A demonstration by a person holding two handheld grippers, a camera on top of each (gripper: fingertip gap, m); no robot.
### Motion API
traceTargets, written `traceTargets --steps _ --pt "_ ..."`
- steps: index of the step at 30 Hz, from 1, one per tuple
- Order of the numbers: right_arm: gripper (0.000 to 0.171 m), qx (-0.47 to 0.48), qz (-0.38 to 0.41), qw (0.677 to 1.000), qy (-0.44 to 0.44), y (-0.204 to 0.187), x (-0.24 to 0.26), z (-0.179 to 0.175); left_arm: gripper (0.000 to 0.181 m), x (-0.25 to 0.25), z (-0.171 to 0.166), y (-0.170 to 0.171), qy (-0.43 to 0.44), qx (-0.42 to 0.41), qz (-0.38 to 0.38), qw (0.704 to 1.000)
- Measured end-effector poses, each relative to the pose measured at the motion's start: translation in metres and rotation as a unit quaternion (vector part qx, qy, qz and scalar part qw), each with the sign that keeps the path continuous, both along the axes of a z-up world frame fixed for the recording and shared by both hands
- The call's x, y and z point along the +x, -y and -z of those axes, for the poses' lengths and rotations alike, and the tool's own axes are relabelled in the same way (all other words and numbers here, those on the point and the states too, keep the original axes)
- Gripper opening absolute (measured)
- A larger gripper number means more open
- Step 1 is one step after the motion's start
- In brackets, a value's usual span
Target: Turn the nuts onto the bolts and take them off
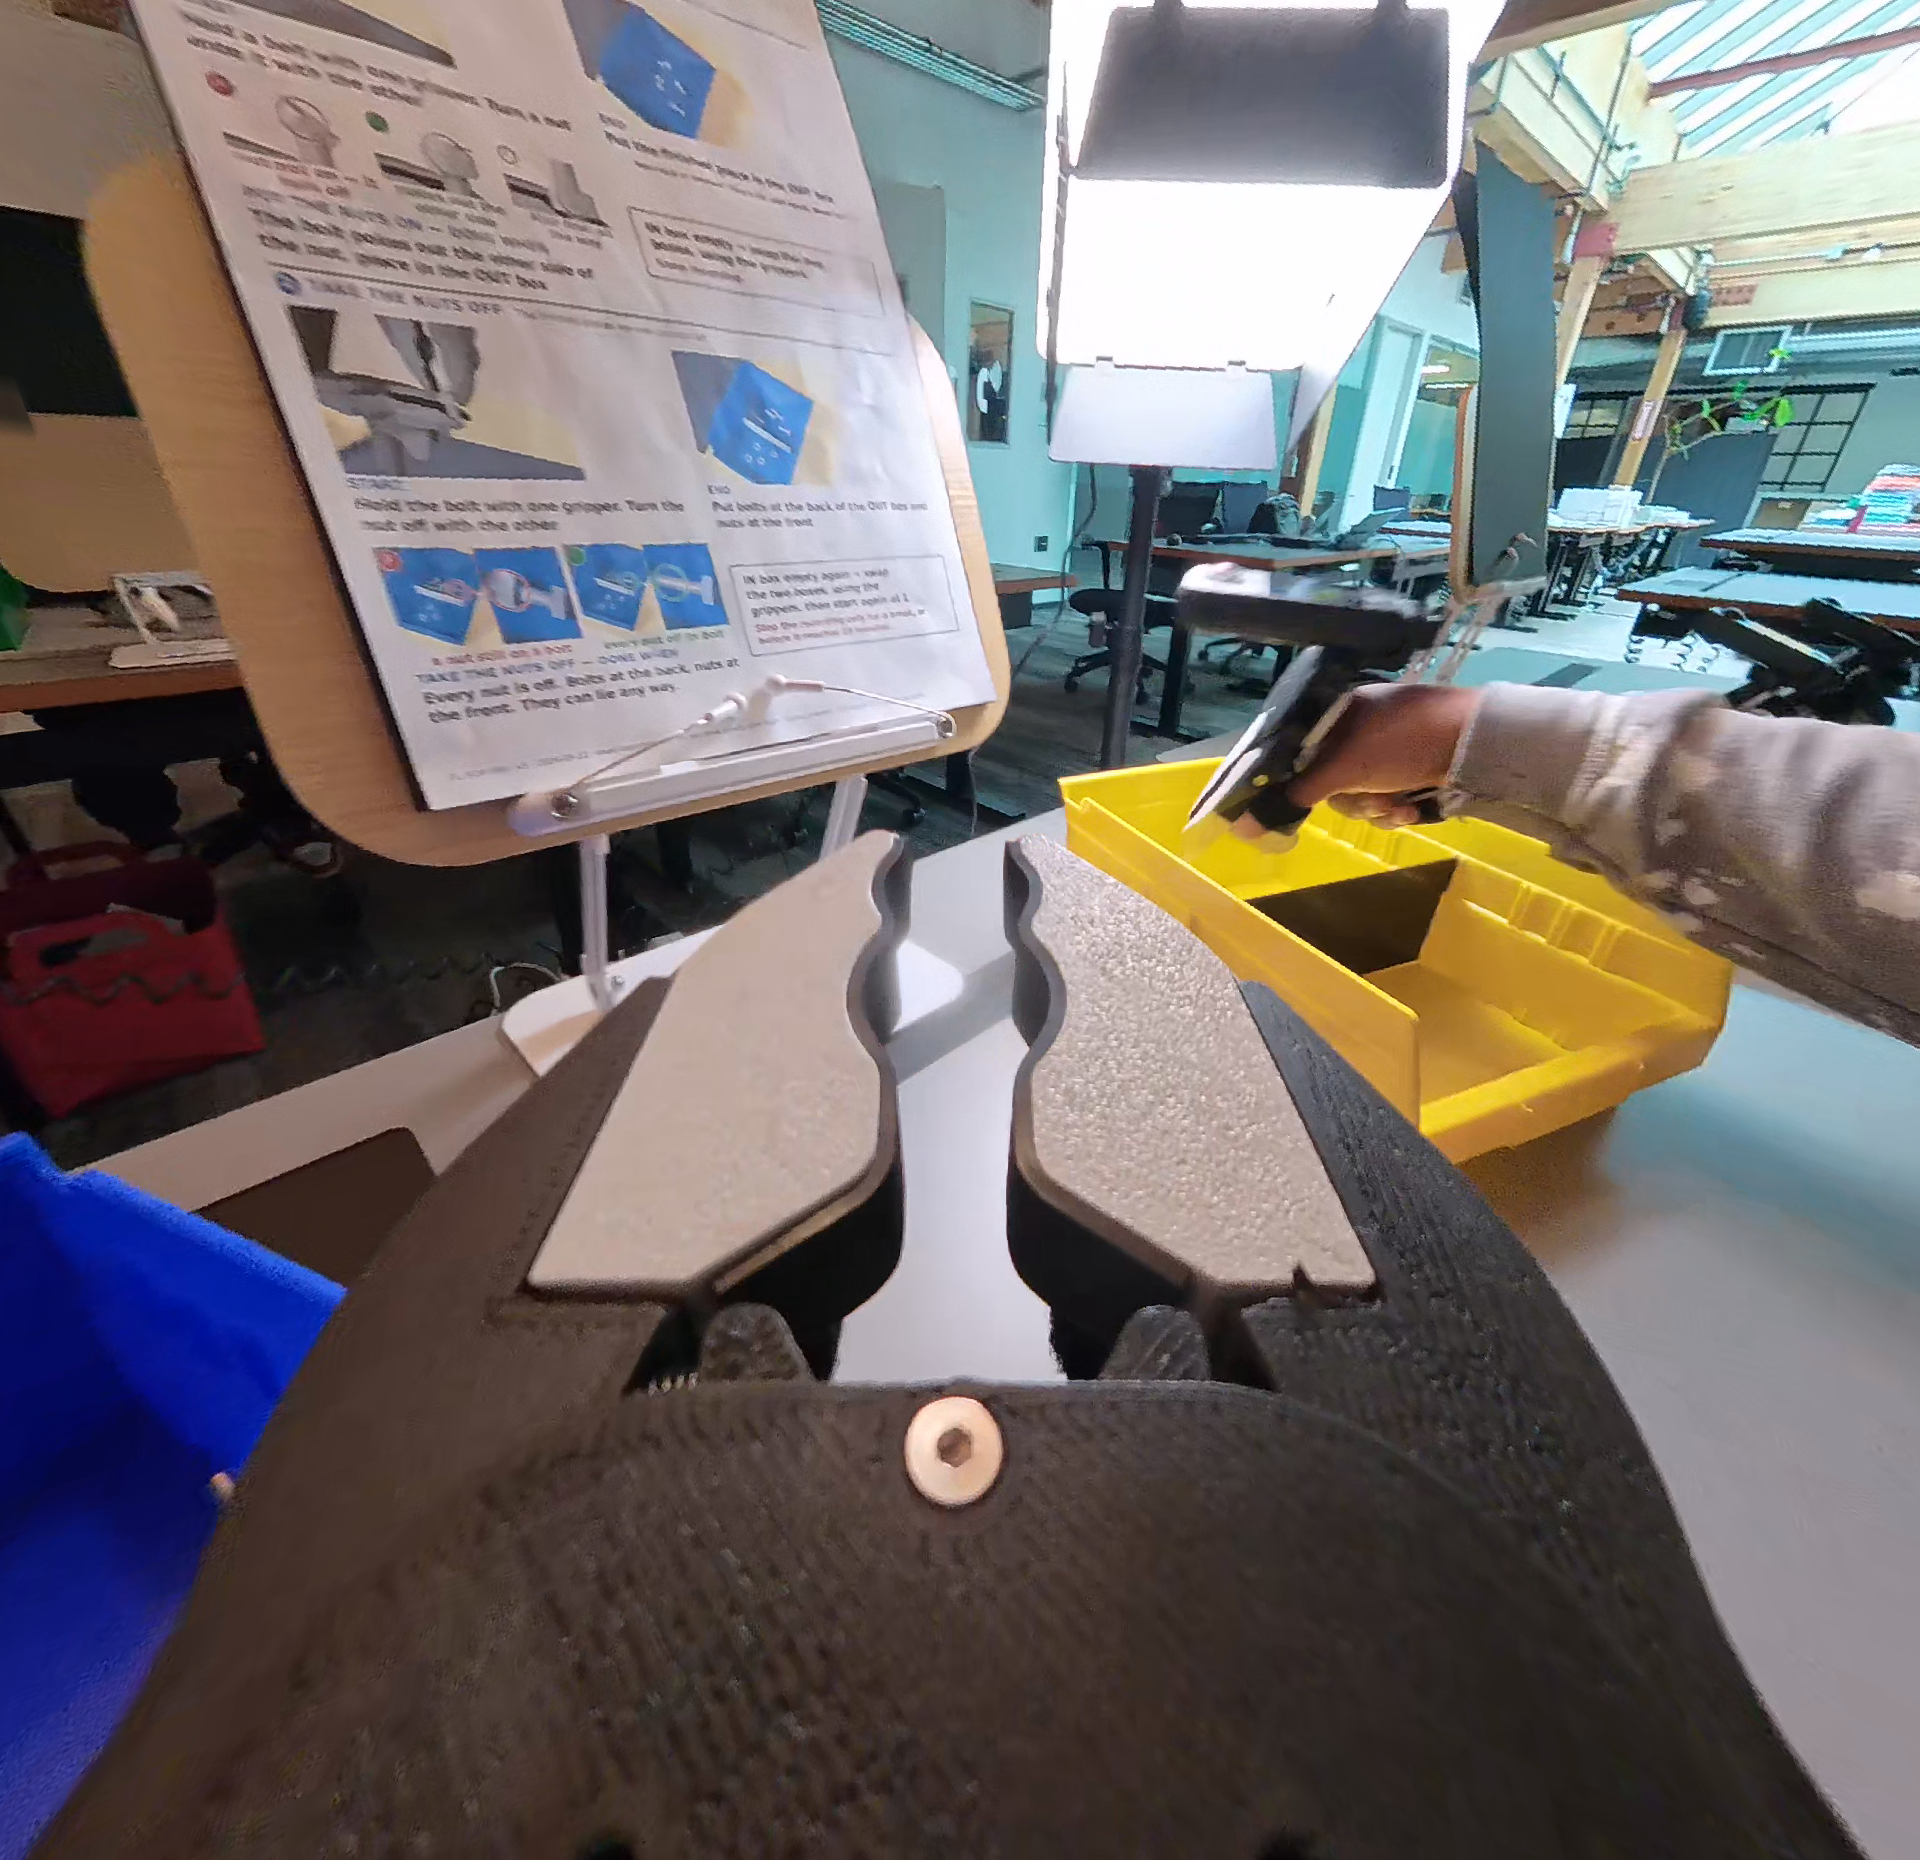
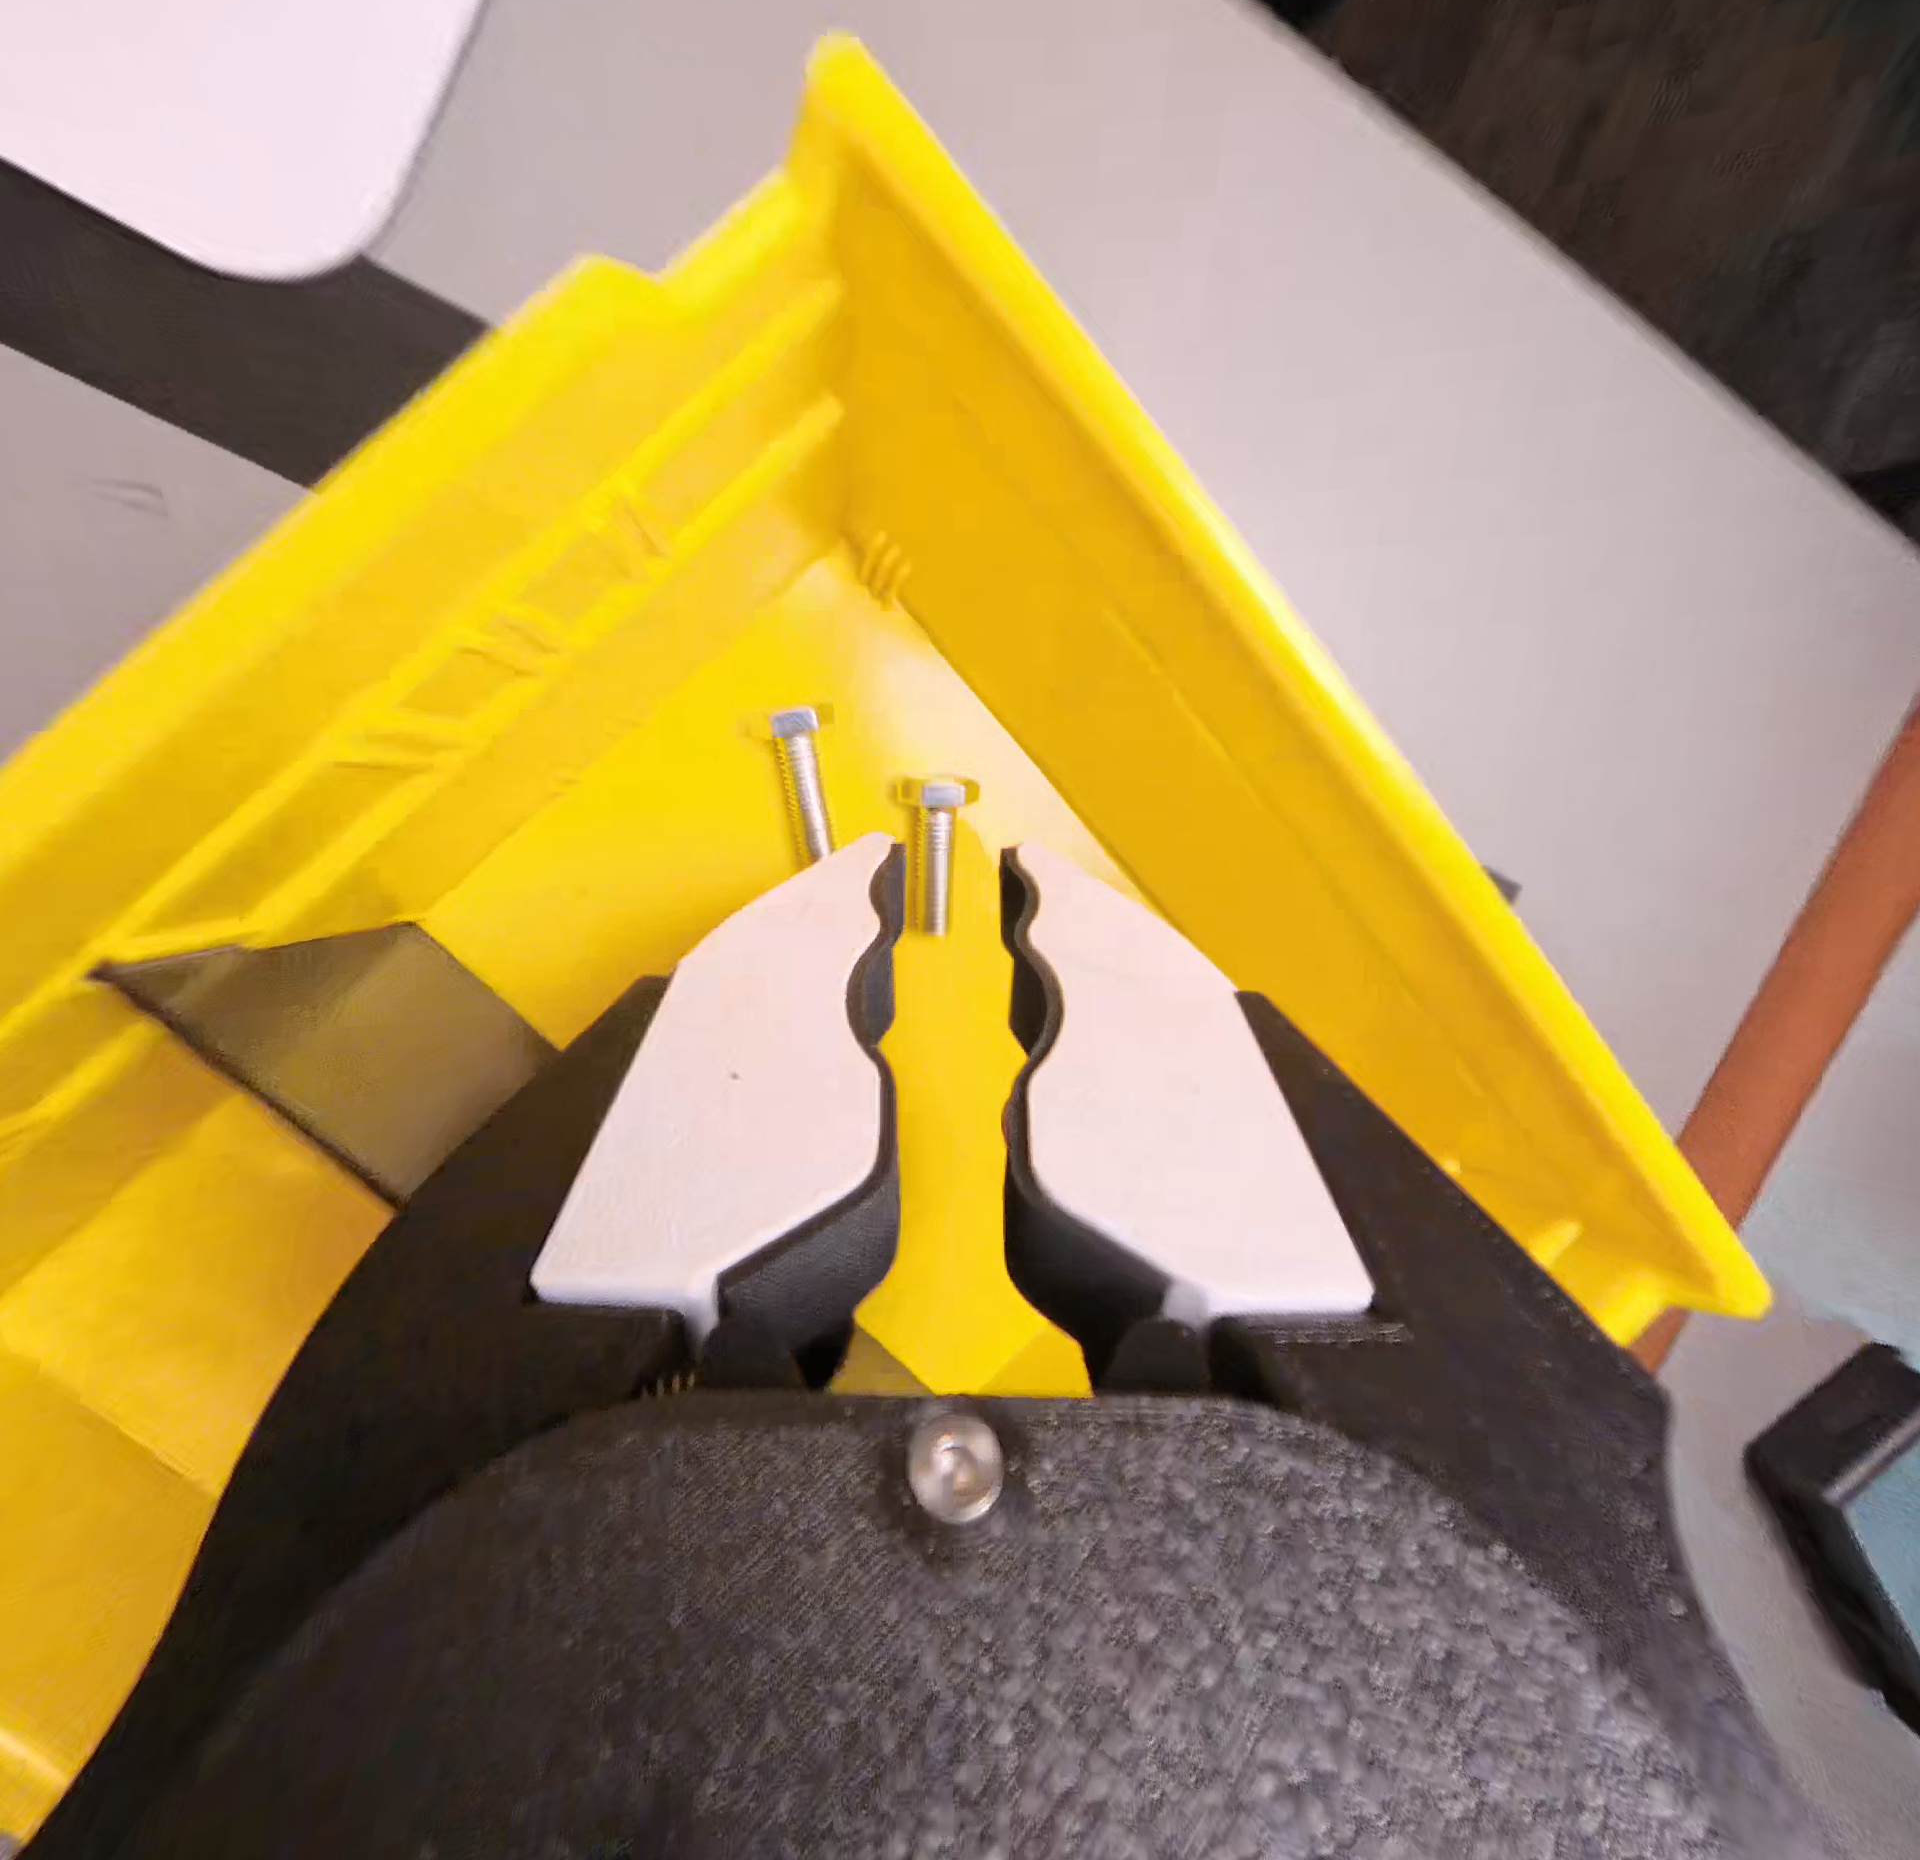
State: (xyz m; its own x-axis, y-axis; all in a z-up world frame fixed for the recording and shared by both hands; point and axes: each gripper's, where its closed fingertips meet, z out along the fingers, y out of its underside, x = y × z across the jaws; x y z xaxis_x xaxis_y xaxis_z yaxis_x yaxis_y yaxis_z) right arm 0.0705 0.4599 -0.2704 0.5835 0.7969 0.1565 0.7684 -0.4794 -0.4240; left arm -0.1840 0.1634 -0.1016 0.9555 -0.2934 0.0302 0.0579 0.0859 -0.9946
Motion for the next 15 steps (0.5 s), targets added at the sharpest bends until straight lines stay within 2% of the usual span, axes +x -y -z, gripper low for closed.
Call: traceTargets --steps 3,7,11,15 --pt "0.018 0.090 -0.039 0.987 -0.127 0.026 -0.024 -0.071 0.018 -0.026 -0.015 0.007 0.004 0.011 -0.028 1.000" --pt "0.018 0.171 -0.113 0.934 -0.291 0.115 -0.039 -0.150 0.022 -0.073 -0.023 0.019 -0.010 -0.037 -0.060 0.997" --pt "0.020 0.180 -0.164 0.894 -0.377 0.210 -0.031 -0.165 0.023 -0.119 -0.005 0.023 -0.018 -0.131 -0.083 0.988" --pt "0.022 0.179 -0.187 0.873 -0.413 0.280 -0.020 -0.146 0.023 -0.168 0.046 0.015 -0.060 -0.295 -0.110 0.947"
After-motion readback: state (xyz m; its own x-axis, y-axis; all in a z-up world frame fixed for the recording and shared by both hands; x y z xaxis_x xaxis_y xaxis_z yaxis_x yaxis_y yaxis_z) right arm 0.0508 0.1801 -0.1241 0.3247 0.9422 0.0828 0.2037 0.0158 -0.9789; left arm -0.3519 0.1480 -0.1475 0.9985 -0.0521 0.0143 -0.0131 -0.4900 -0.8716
